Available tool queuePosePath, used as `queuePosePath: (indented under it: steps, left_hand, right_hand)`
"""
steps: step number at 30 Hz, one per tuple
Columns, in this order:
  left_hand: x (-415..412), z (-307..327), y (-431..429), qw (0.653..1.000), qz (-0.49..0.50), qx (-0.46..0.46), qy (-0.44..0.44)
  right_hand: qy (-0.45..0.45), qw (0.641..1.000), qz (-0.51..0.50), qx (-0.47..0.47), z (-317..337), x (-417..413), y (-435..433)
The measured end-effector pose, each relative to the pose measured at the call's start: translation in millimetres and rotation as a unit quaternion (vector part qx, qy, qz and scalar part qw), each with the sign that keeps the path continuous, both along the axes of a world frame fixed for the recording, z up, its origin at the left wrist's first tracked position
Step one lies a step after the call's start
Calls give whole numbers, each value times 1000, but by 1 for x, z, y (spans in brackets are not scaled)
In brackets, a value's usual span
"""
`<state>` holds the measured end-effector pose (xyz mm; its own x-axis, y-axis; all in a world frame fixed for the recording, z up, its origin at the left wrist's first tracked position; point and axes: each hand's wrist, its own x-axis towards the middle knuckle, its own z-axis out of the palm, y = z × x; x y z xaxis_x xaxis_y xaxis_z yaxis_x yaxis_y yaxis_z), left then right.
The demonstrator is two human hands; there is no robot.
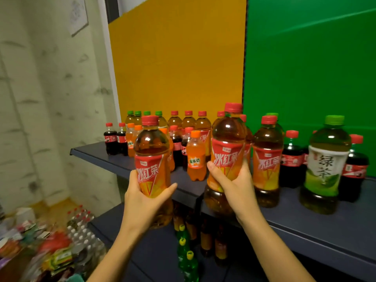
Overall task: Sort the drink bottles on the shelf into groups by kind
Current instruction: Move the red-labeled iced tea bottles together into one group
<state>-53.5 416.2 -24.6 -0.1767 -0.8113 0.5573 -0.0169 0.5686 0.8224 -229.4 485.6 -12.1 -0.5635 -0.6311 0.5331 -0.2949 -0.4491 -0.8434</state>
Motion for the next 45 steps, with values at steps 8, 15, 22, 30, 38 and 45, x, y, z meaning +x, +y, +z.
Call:
queuePosePath:
  steps: [8, 15, 22, 30, 38, 45]
  left_hand:
    - [-28, 0, -67, 998, -56, -4, -2]
    - [-59, 1, -109, 989, -146, 9, 2]
    - [-76, -4, -129, 969, -248, 11, 13]
    - [-91, -14, -141, 943, -333, 2, -29]
    - [-99, -22, -138, 940, -334, -33, -53]
    - [-107, -23, -131, 963, -175, -180, -102]
  right_hand:
    - [86, 987, -121, 55, -5, -11, -86]
    - [40, 984, -162, 68, -11, -32, -129]
    - [12, 972, -206, 108, -16, -46, -149]
    - [25, 964, -228, 131, -12, -47, -164]
    - [-56, 959, -202, 189, 6, -38, -156]
    - [-103, 975, -162, 115, 6, -5, -127]
